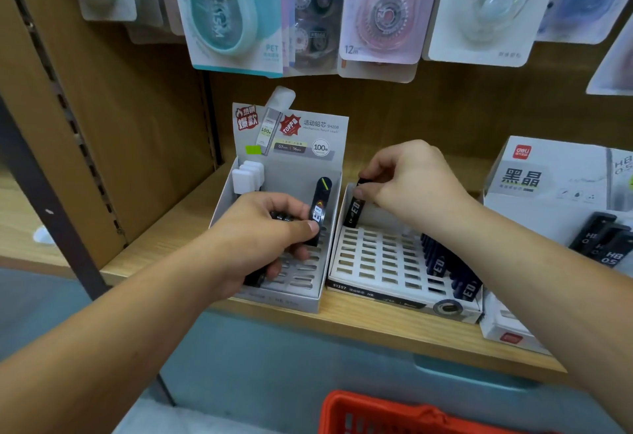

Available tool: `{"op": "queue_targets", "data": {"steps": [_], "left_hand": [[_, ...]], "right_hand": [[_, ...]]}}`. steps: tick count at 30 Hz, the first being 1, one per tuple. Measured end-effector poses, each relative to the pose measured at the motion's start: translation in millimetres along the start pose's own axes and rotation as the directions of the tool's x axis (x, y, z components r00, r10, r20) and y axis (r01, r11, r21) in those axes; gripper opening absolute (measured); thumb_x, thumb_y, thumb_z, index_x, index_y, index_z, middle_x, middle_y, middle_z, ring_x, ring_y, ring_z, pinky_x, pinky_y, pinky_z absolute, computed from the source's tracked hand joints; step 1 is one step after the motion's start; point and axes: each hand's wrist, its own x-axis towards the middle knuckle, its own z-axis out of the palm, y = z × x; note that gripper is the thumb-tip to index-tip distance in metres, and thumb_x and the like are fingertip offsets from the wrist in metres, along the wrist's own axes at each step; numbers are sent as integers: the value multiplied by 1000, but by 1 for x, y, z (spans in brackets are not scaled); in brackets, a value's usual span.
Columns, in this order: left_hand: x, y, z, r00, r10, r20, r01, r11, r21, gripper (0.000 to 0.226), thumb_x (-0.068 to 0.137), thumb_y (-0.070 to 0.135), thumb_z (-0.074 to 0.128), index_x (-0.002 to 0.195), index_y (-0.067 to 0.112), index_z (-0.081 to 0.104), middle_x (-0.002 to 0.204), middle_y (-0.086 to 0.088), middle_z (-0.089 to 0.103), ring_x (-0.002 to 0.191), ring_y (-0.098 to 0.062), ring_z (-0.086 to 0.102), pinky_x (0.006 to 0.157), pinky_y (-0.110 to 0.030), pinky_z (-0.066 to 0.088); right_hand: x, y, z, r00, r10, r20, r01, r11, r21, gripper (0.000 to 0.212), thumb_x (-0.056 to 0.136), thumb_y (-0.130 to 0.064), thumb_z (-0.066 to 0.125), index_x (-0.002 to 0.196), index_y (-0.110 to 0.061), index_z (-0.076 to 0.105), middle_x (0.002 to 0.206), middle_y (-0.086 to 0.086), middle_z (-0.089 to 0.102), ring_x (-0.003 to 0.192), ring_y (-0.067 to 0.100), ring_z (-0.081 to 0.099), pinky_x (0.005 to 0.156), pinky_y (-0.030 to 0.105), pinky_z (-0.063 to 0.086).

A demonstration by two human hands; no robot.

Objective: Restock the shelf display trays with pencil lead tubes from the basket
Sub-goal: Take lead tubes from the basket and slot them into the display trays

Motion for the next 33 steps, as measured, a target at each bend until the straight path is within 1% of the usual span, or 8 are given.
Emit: {"op": "queue_targets", "data": {"steps": [5, 11, 14, 19, 22, 24, 28, 33], "left_hand": [[-1, 0, 0, 1000, 9, 6, -9, 1000, -16, 9, 94, 21, 76, 102, 20, 74, 71, -14, 72, 46, -20, 42, 44, -24, 35], [-1, 2, 1, 999, 50, -4, -50, 997, -64, 14, 91, 23, 79, 104, 21, 75, 75, -13, 72, 53, -26, 49, 45, -26, 36], [-3, 3, 0, 997, 81, -13, -82, 992, -93, 19, 89, 16, 80, 107, 16, 74, 82, -9, 72, 69, -20, 67, 41, -27, 39], [-9, 9, 5, 995, 98, -8, -99, 989, -113, 17, 89, 11, 79, 106, 12, 74, 77, -2, 72, 69, -16, 70, 40, -26, 38], [-10, 13, 7, 994, 114, -7, -114, 987, -116, 18, 88, 11, 80, 105, 12, 74, 79, -4, 73, 68, -16, 69, 39, -26, 39], [-10, 16, 8, 990, 139, 1, -138, 984, -117, 19, 87, 11, 81, 105, 12, 74, 81, -5, 72, 68, -16, 68, 39, -26, 40], [-12, 24, 16, 981, 186, 48, -179, 976, -124, 18, 88, 8, 79, 105, 9, 72, 75, -4, 67, 64, -17, 65, 39, -25, 37], [-12, 27, 21, 977, 205, 61, -197, 974, -109, 17, 90, 7, 78, 106, 10, 72, 72, -2, 65, 59, -15, 61, 39, -25, 38]], "right_hand": [[3, 0, -6, 997, 12, 72, -9, 999, -44, 9, 86, -25, 84, 89, -29, 77, 95, -10, 69, 92, 8, 66, 78, 23, 56], [-2, 4, 3, 990, -134, 45, 141, 942, -303, 8, 92, -33, 75, 99, -38, 78, 98, -16, 49, 103, 14, 50, 82, 34, 48], [0, 3, 1, 995, 3, 103, 8, 994, -111, 26, 93, -23, 75, 117, -34, 73, 114, -13, 64, 107, 11, 60, 92, 31, 53], [0, 0, 1, 990, -40, 137, 48, 997, -55, 17, 81, -22, 87, 88, -31, 74, 91, -12, 71, 89, 7, 68, 77, 25, 55], [-5, 1, -4, 992, -84, 99, 89, 995, -51, 28, 87, -21, 82, 109, -35, 73, 106, -15, 69, 101, 4, 65, 88, 25, 55], [-11, -3, -12, 991, -136, -13, 137, 986, 93, 29, 93, -16, 75, 118, -29, 73, 105, -12, 71, 97, 5, 67, 84, 25, 57], [-33, -19, -23, 997, -70, 26, 48, 861, 506, 19, 91, -15, 78, 110, -15, 74, 82, 7, 77, 70, 21, 75, 57, 32, 61], [-40, -17, -21, 999, 40, 0, -30, 742, 670, 21, 88, -1, 78, 105, -6, 67, 78, 17, 75, 66, 27, 75, 59, 36, 63]]}}
